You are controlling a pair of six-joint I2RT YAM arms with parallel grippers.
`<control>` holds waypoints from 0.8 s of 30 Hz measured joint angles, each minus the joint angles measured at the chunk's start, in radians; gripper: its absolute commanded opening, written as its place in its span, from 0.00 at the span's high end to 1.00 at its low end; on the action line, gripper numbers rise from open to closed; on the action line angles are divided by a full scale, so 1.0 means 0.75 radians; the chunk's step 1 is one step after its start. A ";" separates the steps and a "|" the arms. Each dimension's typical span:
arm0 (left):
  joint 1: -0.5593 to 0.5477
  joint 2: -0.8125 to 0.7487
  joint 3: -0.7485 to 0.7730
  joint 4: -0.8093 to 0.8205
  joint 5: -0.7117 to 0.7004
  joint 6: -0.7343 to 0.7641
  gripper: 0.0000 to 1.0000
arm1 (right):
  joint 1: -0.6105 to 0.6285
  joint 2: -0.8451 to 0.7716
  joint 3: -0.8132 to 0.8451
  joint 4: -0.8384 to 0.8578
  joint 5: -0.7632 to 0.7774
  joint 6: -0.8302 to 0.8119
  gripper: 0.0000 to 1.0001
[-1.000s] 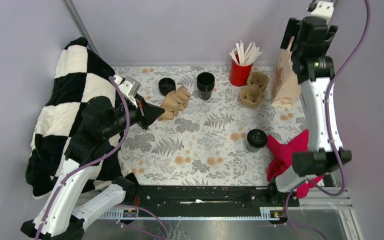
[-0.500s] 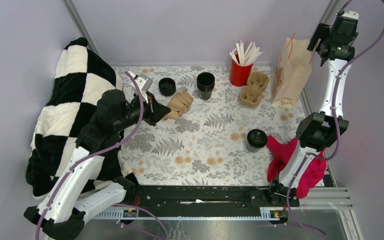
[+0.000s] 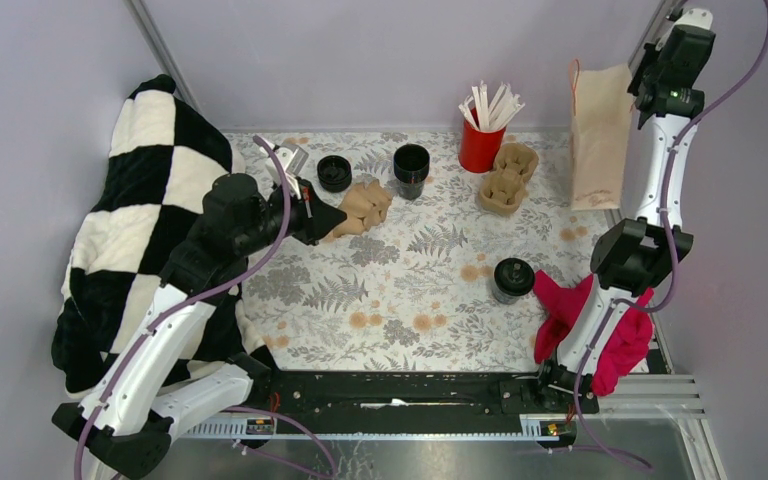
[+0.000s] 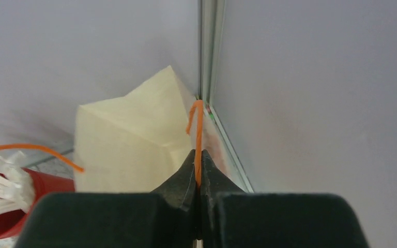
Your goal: Pack the takeout coffee
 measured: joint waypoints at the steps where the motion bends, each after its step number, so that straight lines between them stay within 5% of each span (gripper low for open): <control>1: 0.000 -0.001 -0.003 0.010 -0.005 -0.012 1.00 | 0.000 -0.005 0.019 0.009 -0.015 0.002 1.00; 10: 0.000 -0.081 -0.022 0.022 -0.135 -0.112 1.00 | 0.000 -0.473 -0.112 0.252 -0.433 0.253 1.00; 17: 0.000 -0.183 0.019 -0.005 -0.231 -0.179 1.00 | 0.023 -0.821 -0.295 0.719 -0.893 0.787 1.00; 24: 0.000 -0.240 0.303 -0.115 -0.273 -0.106 1.00 | 0.309 -0.869 -0.477 0.824 -1.133 1.042 1.00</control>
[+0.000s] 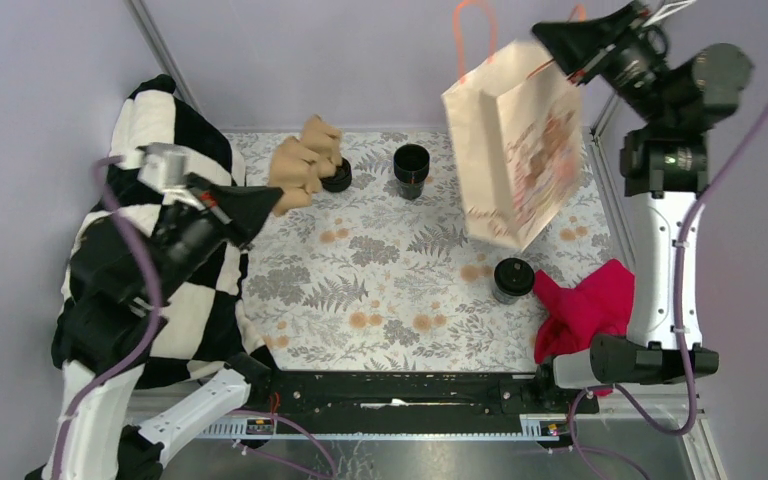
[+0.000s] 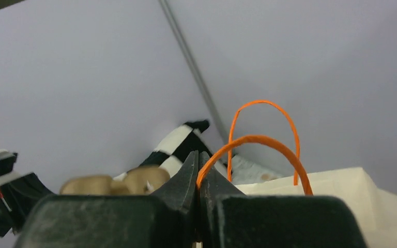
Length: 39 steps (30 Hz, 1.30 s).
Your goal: Pack the takeout coffee
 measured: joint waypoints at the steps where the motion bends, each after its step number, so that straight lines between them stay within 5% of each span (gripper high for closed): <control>1: 0.000 0.000 0.060 -0.015 -0.009 0.017 1.00 | 0.042 0.002 -0.050 -0.002 -0.020 0.020 1.00; 14: -0.001 0.085 0.575 -0.258 -0.128 0.147 1.00 | 0.609 0.273 -0.282 0.174 -0.321 0.234 1.00; 20: -0.007 0.277 0.875 -0.362 -0.058 0.220 1.00 | 0.777 0.422 -0.417 0.531 -0.438 0.482 1.00; 25: -0.014 0.382 0.864 -0.403 0.162 0.215 1.00 | 0.774 0.578 -0.464 0.890 -0.504 0.778 1.00; 29: -0.019 0.475 0.783 -0.445 0.217 0.208 1.00 | 0.771 0.628 -0.531 0.964 -0.518 0.855 1.00; 39: -0.019 0.474 0.538 -0.564 0.197 0.109 1.00 | 0.768 0.558 -0.584 0.474 -0.376 0.418 1.00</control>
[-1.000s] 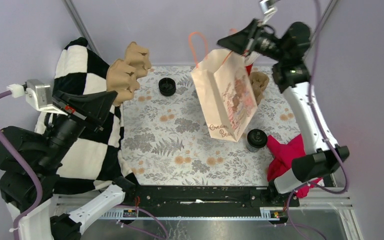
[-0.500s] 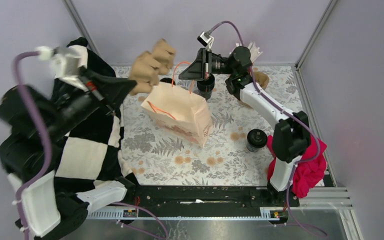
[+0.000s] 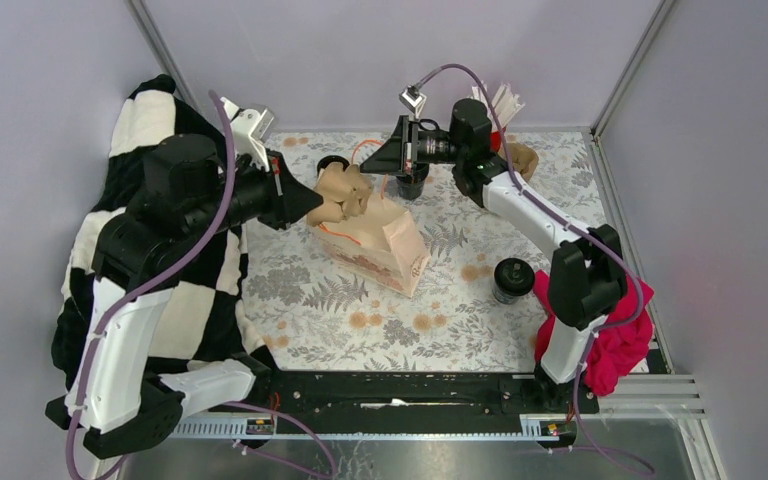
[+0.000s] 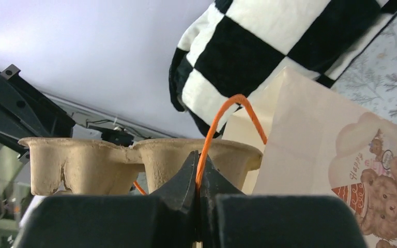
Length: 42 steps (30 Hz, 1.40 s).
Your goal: Pack the takeout coffee
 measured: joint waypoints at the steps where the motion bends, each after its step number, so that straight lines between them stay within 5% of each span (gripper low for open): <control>1: 0.000 -0.004 -0.001 -0.015 0.000 -0.010 1.00 | 0.000 -0.013 0.000 -0.033 0.015 -0.032 1.00; 10: 0.000 -0.040 0.052 -0.039 -0.014 -0.127 1.00 | 0.001 -0.080 -0.001 -0.234 0.133 -0.247 1.00; 21: 0.000 0.215 0.107 -0.149 -0.023 -0.184 1.00 | 0.016 -0.095 -0.001 -0.393 0.216 -0.389 1.00; 34: 0.000 0.288 0.106 -0.219 -0.190 -0.137 1.00 | 0.135 -0.220 0.051 -0.469 0.314 -0.506 1.00; 42: 0.000 0.304 -0.135 -0.073 -0.237 -0.051 1.00 | 0.183 -0.221 0.072 -0.514 0.333 -0.545 1.00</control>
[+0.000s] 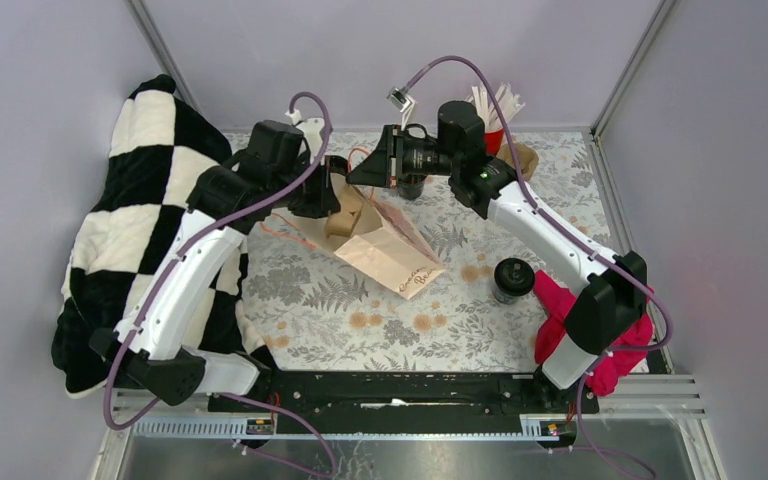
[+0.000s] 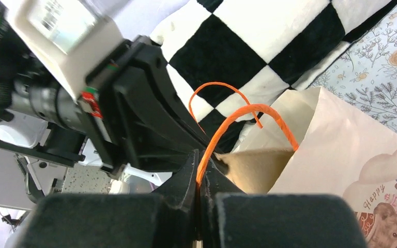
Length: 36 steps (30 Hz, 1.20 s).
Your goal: Pack the takeout coffee
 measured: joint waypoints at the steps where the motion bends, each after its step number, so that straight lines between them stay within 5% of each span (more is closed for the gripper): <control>1: 0.000 -0.006 -0.036 0.022 0.010 0.014 1.00 | 0.000 0.000 0.000 0.000 -0.002 0.001 1.00; 9: -0.002 -0.200 -0.356 0.251 0.121 0.121 1.00 | -0.029 -0.001 -0.072 0.131 -0.105 0.090 1.00; 16: -0.043 -0.292 -0.444 0.342 0.201 0.191 1.00 | -0.129 0.000 -0.195 0.315 -0.224 0.251 1.00; 26: -0.342 -0.271 -0.585 0.469 -0.116 0.180 1.00 | -0.140 0.007 -0.246 0.553 -0.286 0.431 1.00; 36: -0.396 -0.254 -0.708 0.652 -0.291 0.176 1.00 | -0.151 0.029 -0.278 0.718 -0.315 0.553 1.00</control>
